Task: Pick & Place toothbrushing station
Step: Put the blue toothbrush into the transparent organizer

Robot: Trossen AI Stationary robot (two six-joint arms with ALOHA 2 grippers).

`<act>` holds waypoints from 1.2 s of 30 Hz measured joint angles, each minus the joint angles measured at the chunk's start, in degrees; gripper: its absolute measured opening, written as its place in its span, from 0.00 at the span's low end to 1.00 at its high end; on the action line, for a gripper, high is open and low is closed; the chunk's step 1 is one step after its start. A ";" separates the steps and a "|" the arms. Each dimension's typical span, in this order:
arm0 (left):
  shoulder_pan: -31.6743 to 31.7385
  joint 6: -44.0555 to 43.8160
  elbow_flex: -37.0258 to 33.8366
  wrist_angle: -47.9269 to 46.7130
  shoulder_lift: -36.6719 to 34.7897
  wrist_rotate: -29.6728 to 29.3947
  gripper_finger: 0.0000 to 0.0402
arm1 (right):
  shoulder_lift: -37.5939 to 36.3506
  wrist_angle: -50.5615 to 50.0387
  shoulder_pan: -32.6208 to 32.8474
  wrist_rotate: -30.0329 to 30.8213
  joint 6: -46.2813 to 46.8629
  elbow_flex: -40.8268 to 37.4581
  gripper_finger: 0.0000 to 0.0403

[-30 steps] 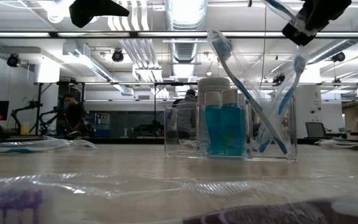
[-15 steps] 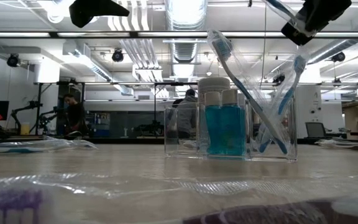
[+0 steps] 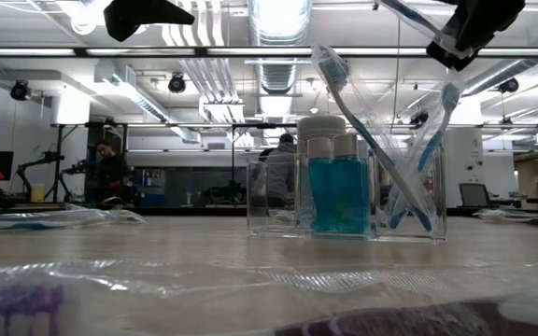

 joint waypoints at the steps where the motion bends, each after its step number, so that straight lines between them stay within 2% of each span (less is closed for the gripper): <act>1: 0.02 0.00 0.01 0.13 0.17 -0.55 0.57 | 0.00 0.00 0.00 0.59 0.54 0.00 0.07; 7: 0.59 1.55 0.01 2.75 0.69 -0.84 0.57 | 0.09 0.06 0.00 2.67 2.81 0.00 0.07; 13: 2.67 3.76 0.01 15.02 0.74 -0.55 0.57 | 0.09 2.98 0.00 2.65 4.64 -0.01 0.07; 18: 5.98 8.00 0.01 19.01 2.57 4.74 0.57 | 1.37 8.41 1.12 2.51 4.40 -0.19 0.07; 23: 9.42 8.19 0.21 25.88 6.37 7.91 0.57 | 5.65 8.33 3.27 2.48 4.64 -0.24 0.07; 31: 13.80 10.53 6.40 26.52 12.10 10.35 0.57 | 10.95 9.41 7.82 2.02 5.07 -0.24 0.07; 36: 14.53 13.83 11.05 26.30 16.83 14.13 0.57 | 12.37 13.13 10.66 2.00 3.98 0.31 0.07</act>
